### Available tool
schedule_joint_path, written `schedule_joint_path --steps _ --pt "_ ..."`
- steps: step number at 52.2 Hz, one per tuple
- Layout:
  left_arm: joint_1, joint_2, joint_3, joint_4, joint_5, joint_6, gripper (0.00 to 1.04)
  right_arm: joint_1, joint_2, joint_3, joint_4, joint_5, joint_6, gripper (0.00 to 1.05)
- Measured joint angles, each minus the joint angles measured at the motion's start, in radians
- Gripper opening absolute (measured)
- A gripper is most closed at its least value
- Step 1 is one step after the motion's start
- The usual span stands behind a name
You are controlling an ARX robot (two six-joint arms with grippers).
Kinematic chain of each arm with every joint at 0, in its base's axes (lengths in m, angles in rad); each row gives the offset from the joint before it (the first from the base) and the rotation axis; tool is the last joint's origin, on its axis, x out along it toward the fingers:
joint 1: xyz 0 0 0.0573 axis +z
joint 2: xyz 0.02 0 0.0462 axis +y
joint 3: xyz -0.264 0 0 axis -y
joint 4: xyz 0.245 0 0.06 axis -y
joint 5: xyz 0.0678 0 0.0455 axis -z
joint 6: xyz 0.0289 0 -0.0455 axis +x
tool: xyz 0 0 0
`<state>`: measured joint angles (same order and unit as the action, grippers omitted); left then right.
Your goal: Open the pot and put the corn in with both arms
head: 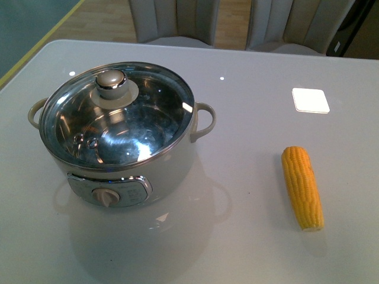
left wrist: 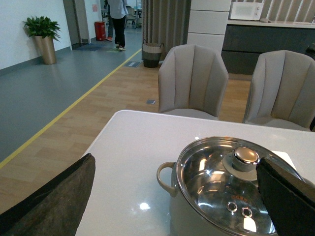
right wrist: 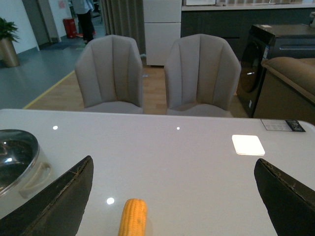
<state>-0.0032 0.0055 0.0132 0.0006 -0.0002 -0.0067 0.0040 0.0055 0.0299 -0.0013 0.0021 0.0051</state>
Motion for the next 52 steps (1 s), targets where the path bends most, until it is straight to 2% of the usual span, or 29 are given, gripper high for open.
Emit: schedule_joint_path --steps 37,41,44,52 --pt "-0.001 0.003 0.002 -0.006 -0.003 -0.002 0.98 0.0 0.0 0.0 0.0 0.0 0.0 0.96" --pt "-0.023 0.116 0.086 -0.227 -0.073 -0.084 0.98 0.0 0.0 0.0 0.0 0.0 0.0 0.96" --pt "-0.032 0.172 0.114 -0.319 -0.074 -0.124 0.98 0.0 -0.001 0.0 0.0 0.0 0.0 0.96" --pt "-0.053 0.19 0.123 -0.348 -0.072 -0.173 0.98 0.0 -0.001 0.0 0.0 0.0 0.0 0.96"
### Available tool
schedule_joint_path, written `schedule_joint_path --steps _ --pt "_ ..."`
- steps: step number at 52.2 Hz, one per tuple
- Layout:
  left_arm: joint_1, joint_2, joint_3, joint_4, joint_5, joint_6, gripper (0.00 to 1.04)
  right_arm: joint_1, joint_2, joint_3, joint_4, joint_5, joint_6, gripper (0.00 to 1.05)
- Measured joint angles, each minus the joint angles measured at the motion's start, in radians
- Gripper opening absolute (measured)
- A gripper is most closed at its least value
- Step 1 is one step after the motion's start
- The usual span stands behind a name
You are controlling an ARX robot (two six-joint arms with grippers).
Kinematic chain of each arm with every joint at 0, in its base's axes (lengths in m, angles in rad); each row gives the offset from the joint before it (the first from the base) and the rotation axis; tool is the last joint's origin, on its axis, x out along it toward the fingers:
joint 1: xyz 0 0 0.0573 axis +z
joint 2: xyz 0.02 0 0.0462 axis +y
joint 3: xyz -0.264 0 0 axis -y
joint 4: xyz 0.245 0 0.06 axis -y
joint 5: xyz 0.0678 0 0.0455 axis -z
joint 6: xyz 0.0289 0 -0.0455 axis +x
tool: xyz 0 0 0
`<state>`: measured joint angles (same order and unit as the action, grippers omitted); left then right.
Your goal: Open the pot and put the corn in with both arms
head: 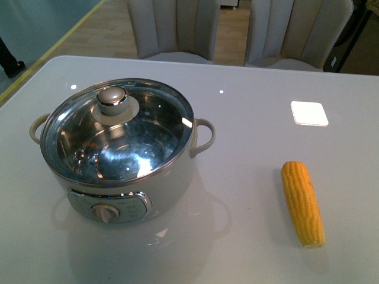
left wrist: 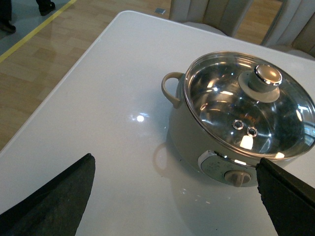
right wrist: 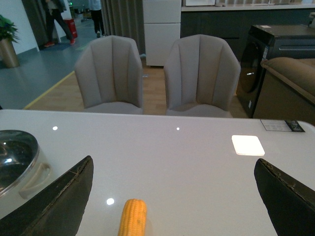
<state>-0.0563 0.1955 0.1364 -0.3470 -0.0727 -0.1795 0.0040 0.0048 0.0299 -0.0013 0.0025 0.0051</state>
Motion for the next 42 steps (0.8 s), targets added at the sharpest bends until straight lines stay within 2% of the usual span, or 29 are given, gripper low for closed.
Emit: schedule_joint_path --steps 7,14,33,42 --pt "-0.037 0.017 0.003 0.005 -0.005 -0.018 0.98 0.0 0.0 0.0 0.0 0.0 0.0 0.96" --pt "-0.092 0.158 0.021 0.131 -0.018 -0.034 0.98 0.0 0.0 0.0 0.0 0.0 0.0 0.96" --pt "-0.107 0.937 0.283 0.803 -0.017 0.013 0.98 0.0 0.0 0.0 0.0 0.0 0.0 0.96" --pt "-0.109 1.27 0.425 1.04 -0.008 0.058 0.98 0.0 0.0 0.0 0.0 0.0 0.0 0.96"
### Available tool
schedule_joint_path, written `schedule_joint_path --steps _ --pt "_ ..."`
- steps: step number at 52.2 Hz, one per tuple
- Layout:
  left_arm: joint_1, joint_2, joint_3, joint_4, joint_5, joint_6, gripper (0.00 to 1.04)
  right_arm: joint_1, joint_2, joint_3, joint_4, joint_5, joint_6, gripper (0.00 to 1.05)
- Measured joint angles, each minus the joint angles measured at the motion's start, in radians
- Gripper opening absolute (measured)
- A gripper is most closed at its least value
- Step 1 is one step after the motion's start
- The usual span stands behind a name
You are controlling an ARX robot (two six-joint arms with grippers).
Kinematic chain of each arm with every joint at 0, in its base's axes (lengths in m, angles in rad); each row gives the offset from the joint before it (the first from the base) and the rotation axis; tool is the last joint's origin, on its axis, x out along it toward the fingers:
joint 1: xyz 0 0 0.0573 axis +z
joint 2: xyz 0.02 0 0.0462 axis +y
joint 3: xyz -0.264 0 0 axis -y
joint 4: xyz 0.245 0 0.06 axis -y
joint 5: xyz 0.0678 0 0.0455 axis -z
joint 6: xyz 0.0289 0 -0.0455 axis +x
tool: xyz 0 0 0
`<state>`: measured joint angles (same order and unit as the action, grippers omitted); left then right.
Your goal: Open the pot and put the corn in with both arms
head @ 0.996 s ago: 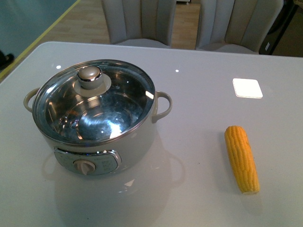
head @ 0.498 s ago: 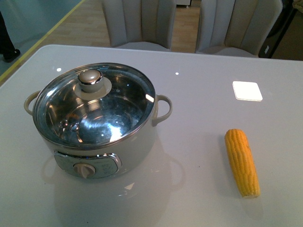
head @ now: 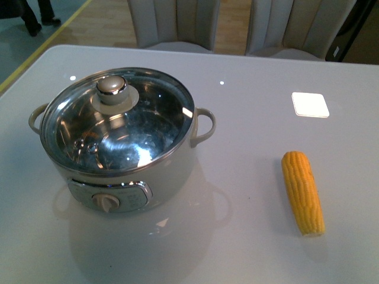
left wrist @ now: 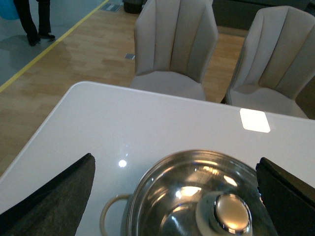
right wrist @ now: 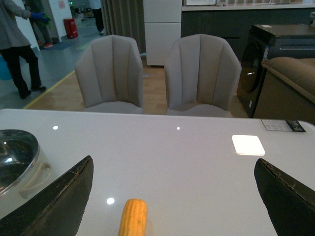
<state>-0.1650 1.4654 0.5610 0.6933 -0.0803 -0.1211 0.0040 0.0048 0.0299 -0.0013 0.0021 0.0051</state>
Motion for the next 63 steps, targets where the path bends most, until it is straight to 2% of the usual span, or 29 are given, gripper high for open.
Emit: schedule_joint_path --steps 6,29,55,63 --pt "-0.021 0.158 0.06 0.084 -0.005 0.022 0.98 0.0 0.0 0.0 0.0 0.0 0.0 0.96" --pt "-0.176 0.509 0.121 0.239 -0.077 0.066 0.98 0.0 0.0 0.0 0.0 0.0 0.0 0.96" --pt "-0.2 0.655 0.174 0.319 -0.116 0.071 0.98 0.0 0.0 0.0 0.0 0.0 0.0 0.96" --pt "-0.214 0.667 0.183 0.328 -0.124 0.072 0.77 0.0 0.0 0.0 0.0 0.0 0.0 0.96"
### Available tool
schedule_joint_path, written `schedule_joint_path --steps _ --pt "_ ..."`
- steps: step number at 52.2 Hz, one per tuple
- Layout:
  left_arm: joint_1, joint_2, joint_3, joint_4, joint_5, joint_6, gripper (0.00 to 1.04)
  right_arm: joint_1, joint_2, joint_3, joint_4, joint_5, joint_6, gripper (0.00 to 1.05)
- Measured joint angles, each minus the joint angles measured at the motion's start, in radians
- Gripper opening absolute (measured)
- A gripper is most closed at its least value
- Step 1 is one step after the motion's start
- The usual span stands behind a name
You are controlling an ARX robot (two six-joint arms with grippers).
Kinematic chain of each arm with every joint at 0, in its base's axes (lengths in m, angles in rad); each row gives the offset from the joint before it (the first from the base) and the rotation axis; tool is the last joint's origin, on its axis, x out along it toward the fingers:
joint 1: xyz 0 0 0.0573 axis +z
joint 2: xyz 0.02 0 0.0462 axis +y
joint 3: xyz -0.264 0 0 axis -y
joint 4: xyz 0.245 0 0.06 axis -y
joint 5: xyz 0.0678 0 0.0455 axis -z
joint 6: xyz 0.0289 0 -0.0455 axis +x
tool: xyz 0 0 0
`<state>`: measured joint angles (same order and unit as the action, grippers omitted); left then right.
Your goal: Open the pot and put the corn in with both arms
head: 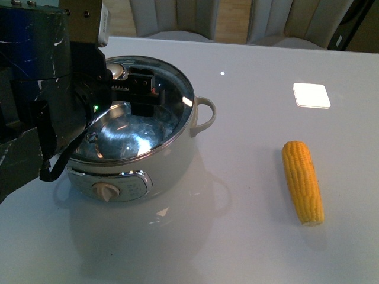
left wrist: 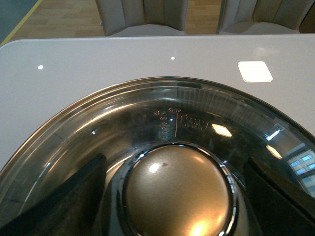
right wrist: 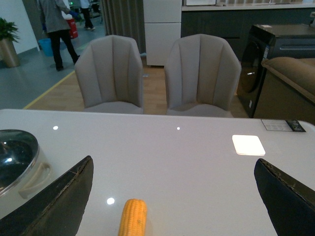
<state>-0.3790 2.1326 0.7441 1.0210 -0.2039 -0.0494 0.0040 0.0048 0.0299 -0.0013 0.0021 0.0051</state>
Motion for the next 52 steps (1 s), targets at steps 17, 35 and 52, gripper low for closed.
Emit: schedule_joint_path --steps 17,35,52 --pt "-0.012 0.004 0.01 0.001 -0.034 -0.015 0.45 0.0 0.0 0.0 0.0 0.0 0.0 0.96" --pt "-0.012 -0.01 0.015 -0.022 -0.046 -0.014 0.45 0.0 0.0 0.0 0.0 0.0 0.0 0.96" --pt "0.016 -0.1 0.016 -0.094 -0.038 0.008 0.44 0.0 0.0 0.0 0.0 0.0 0.0 0.96"
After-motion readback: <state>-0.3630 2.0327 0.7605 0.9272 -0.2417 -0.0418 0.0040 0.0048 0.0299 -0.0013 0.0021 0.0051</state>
